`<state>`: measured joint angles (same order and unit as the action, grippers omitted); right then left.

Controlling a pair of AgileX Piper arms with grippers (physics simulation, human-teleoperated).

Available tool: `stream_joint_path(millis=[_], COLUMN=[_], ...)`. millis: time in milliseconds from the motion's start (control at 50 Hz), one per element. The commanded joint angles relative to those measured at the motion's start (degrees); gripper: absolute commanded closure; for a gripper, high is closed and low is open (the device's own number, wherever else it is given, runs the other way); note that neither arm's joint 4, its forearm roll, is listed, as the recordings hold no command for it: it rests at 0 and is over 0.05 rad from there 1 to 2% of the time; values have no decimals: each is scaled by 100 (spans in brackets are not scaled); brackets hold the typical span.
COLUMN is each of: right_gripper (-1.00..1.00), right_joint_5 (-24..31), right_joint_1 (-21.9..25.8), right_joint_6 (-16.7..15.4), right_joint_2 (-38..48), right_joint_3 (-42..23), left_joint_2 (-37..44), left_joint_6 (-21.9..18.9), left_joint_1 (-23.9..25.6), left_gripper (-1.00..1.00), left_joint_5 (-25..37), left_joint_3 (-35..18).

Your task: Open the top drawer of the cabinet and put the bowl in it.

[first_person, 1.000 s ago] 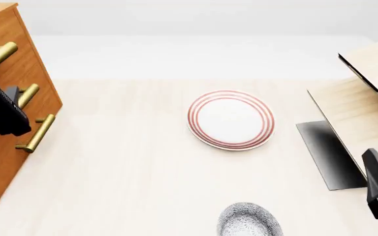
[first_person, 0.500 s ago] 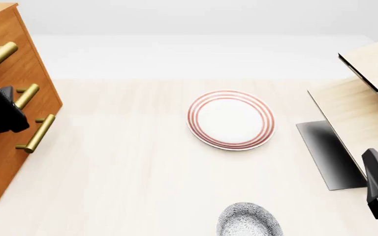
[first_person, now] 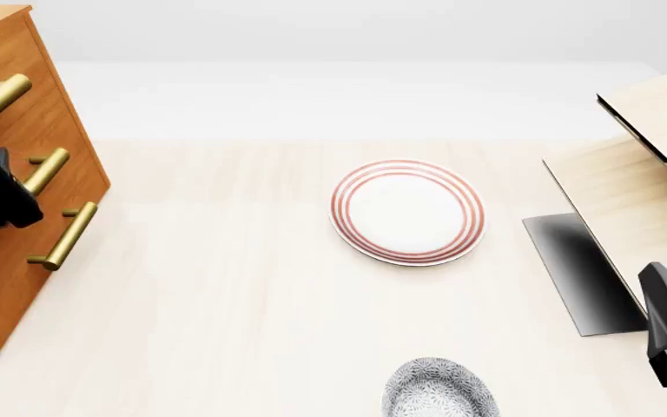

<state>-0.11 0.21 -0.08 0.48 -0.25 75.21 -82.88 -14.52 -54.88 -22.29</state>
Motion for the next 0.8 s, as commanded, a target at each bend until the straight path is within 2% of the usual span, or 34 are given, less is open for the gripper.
stream_joint_path(millis=[20,360,380,800], right_gripper=[-100,-100,-100,-100], right_joint_5=[-1,-2,-2,-2], right_joint_1=[-5,-4,-2,-3], right_joint_6=[1,2,2,4], right_joint_2=[4,5,4,3], right_joint_3=[0,1,0,0], left_joint_2=[126,365,357,-176], left_joint_6=[16,71,64,-182], left_joint_1=[-167,-343,-340,-131], left_gripper=[-100,-100,100,100], left_joint_5=[-61,-177,-197,143], left_joint_3=[-100,-177,-163,61])
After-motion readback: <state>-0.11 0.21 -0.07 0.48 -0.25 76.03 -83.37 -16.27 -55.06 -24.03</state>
